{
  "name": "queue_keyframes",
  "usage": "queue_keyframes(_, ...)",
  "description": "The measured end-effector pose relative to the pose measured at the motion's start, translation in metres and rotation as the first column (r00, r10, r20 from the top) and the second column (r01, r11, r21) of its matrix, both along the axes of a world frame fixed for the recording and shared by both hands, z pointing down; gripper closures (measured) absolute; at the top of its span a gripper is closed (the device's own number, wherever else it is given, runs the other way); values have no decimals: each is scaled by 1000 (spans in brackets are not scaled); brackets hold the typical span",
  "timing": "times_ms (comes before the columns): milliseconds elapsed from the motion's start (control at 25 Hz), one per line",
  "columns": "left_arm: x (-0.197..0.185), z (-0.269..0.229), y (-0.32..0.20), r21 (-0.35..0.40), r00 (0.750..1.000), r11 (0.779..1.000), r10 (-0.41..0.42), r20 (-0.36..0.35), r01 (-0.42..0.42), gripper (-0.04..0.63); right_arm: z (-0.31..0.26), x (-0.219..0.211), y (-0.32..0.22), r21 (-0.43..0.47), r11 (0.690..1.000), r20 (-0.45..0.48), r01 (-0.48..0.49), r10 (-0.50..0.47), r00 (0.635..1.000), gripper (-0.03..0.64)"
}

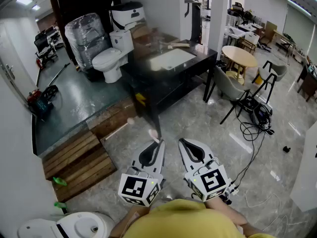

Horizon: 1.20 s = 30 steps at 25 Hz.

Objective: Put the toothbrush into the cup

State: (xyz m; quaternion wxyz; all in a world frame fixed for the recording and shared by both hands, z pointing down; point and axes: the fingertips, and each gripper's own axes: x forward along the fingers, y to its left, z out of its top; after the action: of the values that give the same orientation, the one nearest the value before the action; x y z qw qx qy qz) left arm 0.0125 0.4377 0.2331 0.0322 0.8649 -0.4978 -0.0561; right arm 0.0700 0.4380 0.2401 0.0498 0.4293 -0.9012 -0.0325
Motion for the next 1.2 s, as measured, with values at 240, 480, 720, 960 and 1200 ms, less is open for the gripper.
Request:
queue_keyframes(240,-20,-1,6,18,1000,1000,14,6,-14,555,2,-23,6,20,1000,19,-8,8,1000,601)
queue_keyframes(480,-32,4,14,11,999,999,40,5,-40,555,2,-35,11,33,999,65,-39,37,997,601)
queue_keyframes(720,-38,9,10,6,999,999,47,-4,-47,555,13,-26,12,-11,998,59,-66,67,996,601)
queue_keyframes(960,-52,14,-8,3,999,1000,29,-19,-29,555,15,-38,-7,-5,999,65,-47,47,997,601)
queue_keyframes(1200,-53,15,-45,3,999,1000,29,-25,-29,555,15,-44,-41,-3,1000,59,-24,24,998,601)
